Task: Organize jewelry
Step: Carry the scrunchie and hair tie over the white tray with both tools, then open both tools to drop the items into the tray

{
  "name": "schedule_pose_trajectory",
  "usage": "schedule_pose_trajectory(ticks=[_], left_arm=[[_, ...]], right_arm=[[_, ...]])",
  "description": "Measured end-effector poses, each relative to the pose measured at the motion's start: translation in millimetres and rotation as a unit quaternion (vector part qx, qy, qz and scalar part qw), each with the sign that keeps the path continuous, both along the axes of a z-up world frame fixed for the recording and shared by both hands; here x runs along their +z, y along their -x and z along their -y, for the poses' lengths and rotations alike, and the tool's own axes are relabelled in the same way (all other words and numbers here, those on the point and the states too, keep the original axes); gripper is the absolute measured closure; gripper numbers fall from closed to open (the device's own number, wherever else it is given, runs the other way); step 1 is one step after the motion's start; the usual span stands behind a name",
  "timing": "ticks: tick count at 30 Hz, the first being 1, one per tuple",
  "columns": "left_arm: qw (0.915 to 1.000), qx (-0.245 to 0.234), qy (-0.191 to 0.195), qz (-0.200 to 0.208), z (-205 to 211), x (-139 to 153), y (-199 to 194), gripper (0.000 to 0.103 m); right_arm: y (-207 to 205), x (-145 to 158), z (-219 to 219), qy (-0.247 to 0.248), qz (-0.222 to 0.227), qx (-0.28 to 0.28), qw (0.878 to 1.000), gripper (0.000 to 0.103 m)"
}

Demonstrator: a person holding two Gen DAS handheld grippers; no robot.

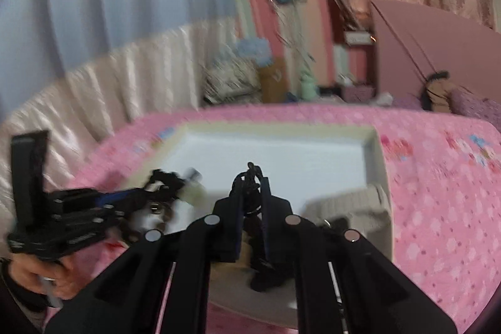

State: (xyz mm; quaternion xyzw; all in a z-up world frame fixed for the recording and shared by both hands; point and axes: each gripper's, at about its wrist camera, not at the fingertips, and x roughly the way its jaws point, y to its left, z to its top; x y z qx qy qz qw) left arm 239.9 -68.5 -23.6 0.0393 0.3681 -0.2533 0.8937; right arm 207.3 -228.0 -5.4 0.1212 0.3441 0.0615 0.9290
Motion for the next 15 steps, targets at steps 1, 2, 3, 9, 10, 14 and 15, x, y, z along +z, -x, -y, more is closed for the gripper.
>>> schedule_pose_trajectory(ticks=[1, 2, 3, 9, 10, 14, 15], left_arm=[[1.0, 0.005, -0.006, -0.003, 0.1, -4.0, -0.8, 0.088], [0.9999, 0.007, -0.013, -0.007, 0.4, -7.1, -1.9, 0.088], [0.9997, 0.011, -0.017, -0.013, -0.3, -10.7, -3.3, 0.088], [0.9993, 0.015, -0.025, -0.022, -2.8, -19.4, -6.0, 0.087], [0.9993, 0.016, -0.029, -0.018, -2.2, -20.1, -4.9, 0.087], [0.9993, 0.008, -0.036, -0.01, -2.7, -20.8, -1.4, 0.078], [0.9993, 0.011, -0.034, -0.013, -4.5, -20.8, -2.6, 0.078]], right_arm=[[-1.6, -5.8, 1.5, 0.011, -0.012, -0.01, 1.0, 0.093], [-1.6, -8.4, 3.8, 0.011, -0.017, -0.011, 1.0, 0.093], [-2.0, -10.6, 5.8, 0.01, -0.022, -0.014, 1.0, 0.093], [8.5, -18.8, 11.1, 0.018, -0.031, -0.013, 0.999, 0.093], [11.5, -19.9, 12.9, 0.014, -0.03, -0.013, 0.999, 0.09], [17.7, -20.1, 21.9, 0.001, -0.03, -0.019, 0.999, 0.09], [17.7, -18.4, 22.4, 0.003, -0.03, -0.022, 0.999, 0.09]])
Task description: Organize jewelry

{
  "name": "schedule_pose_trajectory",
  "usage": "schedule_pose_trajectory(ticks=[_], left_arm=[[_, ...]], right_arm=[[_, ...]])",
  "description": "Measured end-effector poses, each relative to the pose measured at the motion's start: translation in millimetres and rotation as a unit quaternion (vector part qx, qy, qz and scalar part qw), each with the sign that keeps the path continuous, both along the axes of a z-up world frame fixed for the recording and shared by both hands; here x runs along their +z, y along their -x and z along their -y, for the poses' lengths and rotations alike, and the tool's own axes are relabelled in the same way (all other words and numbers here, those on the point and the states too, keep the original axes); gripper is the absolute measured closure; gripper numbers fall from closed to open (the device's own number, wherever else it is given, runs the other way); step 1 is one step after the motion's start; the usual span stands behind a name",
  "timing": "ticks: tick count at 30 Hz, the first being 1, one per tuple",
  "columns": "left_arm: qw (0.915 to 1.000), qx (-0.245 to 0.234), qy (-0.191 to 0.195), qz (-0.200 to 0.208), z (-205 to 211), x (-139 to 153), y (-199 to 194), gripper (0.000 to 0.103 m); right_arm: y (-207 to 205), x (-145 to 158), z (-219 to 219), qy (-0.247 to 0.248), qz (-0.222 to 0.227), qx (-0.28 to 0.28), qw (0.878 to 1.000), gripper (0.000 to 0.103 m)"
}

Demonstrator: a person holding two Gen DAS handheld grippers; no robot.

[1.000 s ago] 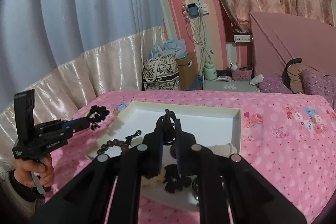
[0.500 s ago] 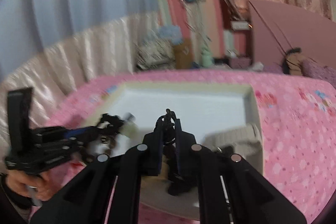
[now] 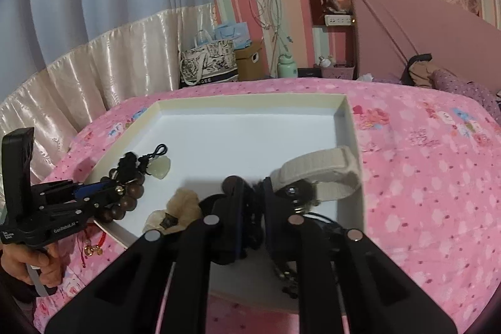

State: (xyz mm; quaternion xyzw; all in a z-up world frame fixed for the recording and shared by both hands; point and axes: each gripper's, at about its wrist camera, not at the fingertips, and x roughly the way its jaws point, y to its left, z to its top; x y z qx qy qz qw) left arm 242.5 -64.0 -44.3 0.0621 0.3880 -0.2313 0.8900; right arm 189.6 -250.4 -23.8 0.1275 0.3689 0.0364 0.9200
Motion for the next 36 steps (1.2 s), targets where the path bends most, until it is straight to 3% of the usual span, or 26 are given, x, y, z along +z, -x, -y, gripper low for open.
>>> schedule_pose_trajectory(ticks=[2, 3, 4, 5, 7, 21, 29, 32, 36], left_arm=[[1.0, 0.006, 0.007, -0.003, -4.9, 0.6, -1.7, 0.077], [1.0, 0.007, 0.005, -0.001, -5.0, 0.9, -2.3, 0.071], [1.0, 0.004, 0.001, 0.002, -3.9, 0.6, -0.9, 0.069], [1.0, 0.0, -0.002, 0.005, -2.6, 0.5, 1.4, 0.065], [1.0, 0.0, -0.003, 0.009, -2.4, 1.3, 3.2, 0.064], [0.9998, -0.009, 0.004, 0.018, -3.4, 3.8, 7.1, 0.051], [0.9998, -0.009, 0.003, 0.018, -5.5, 4.2, 8.6, 0.05], [0.9993, -0.03, 0.017, 0.013, -6.2, 12.0, 13.6, 0.047], [0.9977, -0.038, -0.022, 0.051, -9.6, 36.8, 32.2, 0.035]], right_arm=[[0.5, 1.2, 3.9, -0.003, -0.001, -0.003, 1.0, 0.09], [0.7, 1.1, 5.0, -0.003, -0.001, -0.004, 1.0, 0.09], [1.2, 0.6, 6.4, -0.005, -0.002, -0.004, 1.0, 0.083], [1.2, 0.7, 6.8, -0.006, -0.002, -0.004, 1.0, 0.069], [2.2, 2.2, 7.6, -0.004, 0.003, -0.007, 1.0, 0.06], [4.8, 9.7, 10.8, -0.002, 0.015, -0.007, 1.0, 0.061], [6.2, 13.0, 7.0, -0.002, 0.014, 0.002, 1.0, 0.061], [4.4, 12.9, 7.4, -0.003, 0.005, 0.014, 1.0, 0.061], [9.4, 21.5, 10.0, 0.003, -0.002, 0.02, 1.0, 0.057]])
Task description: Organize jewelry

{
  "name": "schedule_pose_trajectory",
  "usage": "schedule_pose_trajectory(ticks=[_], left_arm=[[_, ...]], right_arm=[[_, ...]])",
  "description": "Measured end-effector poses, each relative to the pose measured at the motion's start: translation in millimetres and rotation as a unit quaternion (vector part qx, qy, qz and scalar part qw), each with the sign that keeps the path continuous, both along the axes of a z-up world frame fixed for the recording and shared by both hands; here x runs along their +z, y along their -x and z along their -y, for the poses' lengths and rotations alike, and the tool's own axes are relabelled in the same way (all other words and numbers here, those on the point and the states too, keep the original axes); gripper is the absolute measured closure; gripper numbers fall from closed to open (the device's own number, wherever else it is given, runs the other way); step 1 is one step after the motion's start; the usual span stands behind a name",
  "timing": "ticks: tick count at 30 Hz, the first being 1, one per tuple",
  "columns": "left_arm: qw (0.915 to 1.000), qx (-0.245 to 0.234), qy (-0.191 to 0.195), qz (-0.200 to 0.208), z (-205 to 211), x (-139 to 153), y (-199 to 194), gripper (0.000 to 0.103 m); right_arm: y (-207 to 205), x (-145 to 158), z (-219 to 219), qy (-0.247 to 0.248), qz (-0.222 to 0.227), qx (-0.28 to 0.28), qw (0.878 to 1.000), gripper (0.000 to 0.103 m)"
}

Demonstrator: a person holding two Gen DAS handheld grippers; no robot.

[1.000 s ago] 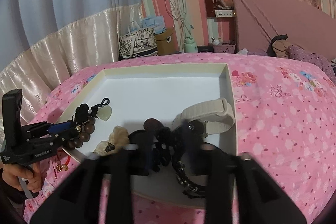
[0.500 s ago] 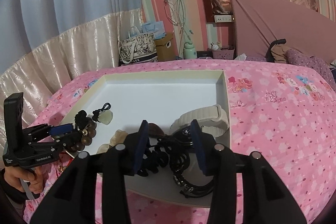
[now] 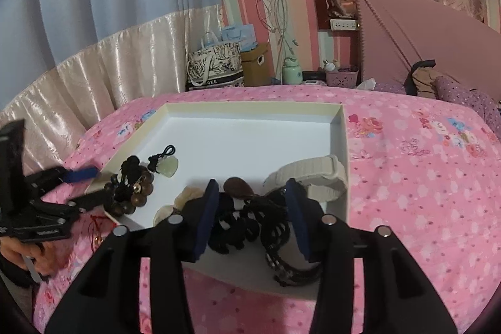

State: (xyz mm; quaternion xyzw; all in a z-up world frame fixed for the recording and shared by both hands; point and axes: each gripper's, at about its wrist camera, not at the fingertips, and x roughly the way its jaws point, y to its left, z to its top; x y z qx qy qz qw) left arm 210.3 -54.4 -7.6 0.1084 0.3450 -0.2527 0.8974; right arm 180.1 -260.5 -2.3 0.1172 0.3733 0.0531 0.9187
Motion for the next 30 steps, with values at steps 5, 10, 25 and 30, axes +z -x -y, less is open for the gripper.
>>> schedule_pose_trajectory(ticks=[5, 10, 25, 30], left_arm=[[0.9982, 0.006, -0.053, -0.026, -16.9, -12.8, 32.8, 0.035], [0.9973, 0.03, -0.036, -0.056, -22.2, -33.2, 26.6, 0.035], [0.9978, 0.04, -0.021, -0.048, -47.1, -30.6, 79.3, 0.103], [0.9978, 0.049, -0.009, -0.042, -67.3, -18.9, 121.3, 0.103]], right_arm=[[46.4, 17.8, 12.7, 0.022, -0.013, -0.008, 1.0, 0.047], [108.2, 14.6, 32.2, 0.011, -0.024, -0.036, 0.999, 0.045], [208.6, -28.2, -8.6, 0.021, -0.088, -0.004, 0.996, 0.045], [199.1, -32.7, -5.2, 0.021, -0.1, -0.004, 0.995, 0.045]])
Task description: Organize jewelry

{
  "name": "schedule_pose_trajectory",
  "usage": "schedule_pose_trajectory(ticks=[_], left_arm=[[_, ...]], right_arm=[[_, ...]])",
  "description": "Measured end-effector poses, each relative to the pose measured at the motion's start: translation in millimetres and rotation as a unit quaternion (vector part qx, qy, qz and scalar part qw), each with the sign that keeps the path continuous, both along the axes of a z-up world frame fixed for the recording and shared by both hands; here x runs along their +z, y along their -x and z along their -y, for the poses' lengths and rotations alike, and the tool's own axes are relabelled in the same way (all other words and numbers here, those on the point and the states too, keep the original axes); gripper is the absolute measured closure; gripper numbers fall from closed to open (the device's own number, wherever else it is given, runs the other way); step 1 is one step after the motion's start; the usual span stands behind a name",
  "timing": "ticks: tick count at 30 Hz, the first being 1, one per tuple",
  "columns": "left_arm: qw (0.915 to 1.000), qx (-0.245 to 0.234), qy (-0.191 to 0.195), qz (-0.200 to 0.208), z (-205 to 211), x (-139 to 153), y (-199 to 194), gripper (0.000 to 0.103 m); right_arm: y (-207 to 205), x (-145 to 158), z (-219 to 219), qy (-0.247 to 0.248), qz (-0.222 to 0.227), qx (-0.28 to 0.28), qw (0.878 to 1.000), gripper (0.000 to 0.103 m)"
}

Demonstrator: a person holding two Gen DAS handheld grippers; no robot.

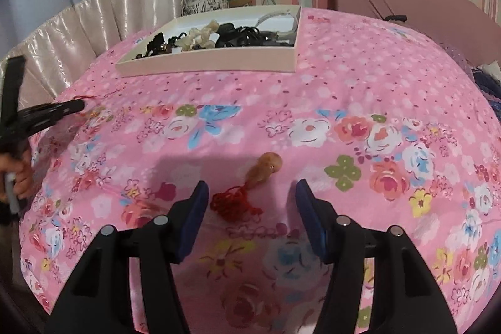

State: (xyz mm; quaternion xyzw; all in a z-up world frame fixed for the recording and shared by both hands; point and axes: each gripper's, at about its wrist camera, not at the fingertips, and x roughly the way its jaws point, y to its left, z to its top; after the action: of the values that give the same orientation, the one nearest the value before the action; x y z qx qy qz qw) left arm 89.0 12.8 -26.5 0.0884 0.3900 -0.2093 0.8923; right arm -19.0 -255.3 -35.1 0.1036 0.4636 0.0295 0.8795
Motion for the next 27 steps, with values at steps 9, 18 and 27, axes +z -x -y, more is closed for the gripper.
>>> schedule_pose_trajectory(ticks=[9, 18, 27], left_arm=[[0.9994, 0.019, 0.006, -0.028, -10.6, -25.0, 16.5, 0.102], [0.9993, 0.029, 0.015, -0.021, -5.2, -26.0, 11.7, 0.037], [0.9971, 0.072, 0.025, 0.003, -15.1, -21.0, 14.3, 0.022]], right_arm=[[-10.6, -4.2, -10.2, 0.056, -0.019, 0.009, 0.998, 0.047], [-35.5, -0.3, 6.2, 0.022, 0.013, -0.007, 1.0, 0.045], [-25.3, 13.6, 19.2, -0.033, 0.086, -0.069, 0.993, 0.036]])
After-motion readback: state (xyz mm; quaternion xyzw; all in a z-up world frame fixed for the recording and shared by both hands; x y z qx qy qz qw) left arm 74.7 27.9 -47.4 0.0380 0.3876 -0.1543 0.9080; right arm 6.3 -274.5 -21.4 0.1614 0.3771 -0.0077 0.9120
